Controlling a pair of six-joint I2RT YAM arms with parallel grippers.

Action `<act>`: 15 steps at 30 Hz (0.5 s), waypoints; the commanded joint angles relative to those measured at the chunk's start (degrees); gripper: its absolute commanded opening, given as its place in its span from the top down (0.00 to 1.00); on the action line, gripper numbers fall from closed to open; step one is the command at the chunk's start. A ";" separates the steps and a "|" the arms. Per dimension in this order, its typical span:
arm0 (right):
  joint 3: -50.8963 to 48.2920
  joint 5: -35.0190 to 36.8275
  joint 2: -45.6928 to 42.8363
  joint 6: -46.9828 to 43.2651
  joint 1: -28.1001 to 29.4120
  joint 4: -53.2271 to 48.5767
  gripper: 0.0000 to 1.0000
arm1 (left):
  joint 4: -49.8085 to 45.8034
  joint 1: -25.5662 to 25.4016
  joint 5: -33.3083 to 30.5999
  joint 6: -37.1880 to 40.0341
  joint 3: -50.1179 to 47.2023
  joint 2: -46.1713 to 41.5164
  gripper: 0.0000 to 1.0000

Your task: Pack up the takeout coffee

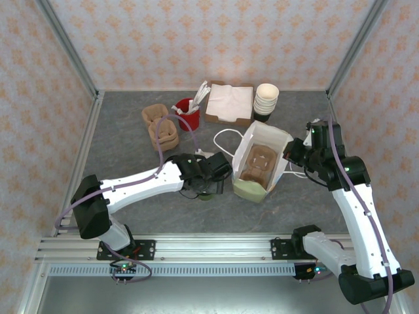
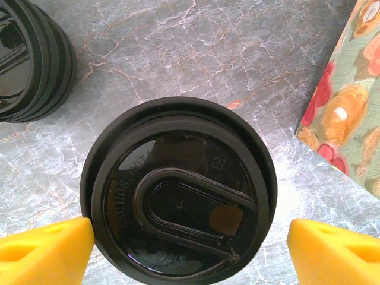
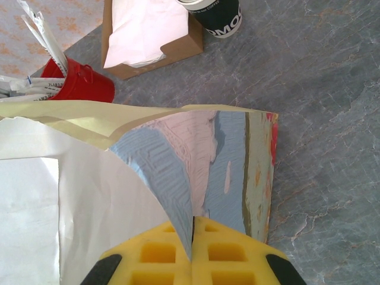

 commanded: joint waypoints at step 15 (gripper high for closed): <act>1.29 1.15 -0.50 -0.32 0.16 -1.75 1.00 | 2.92 0.86 -3.10 -1.28 -2.17 1.17 0.17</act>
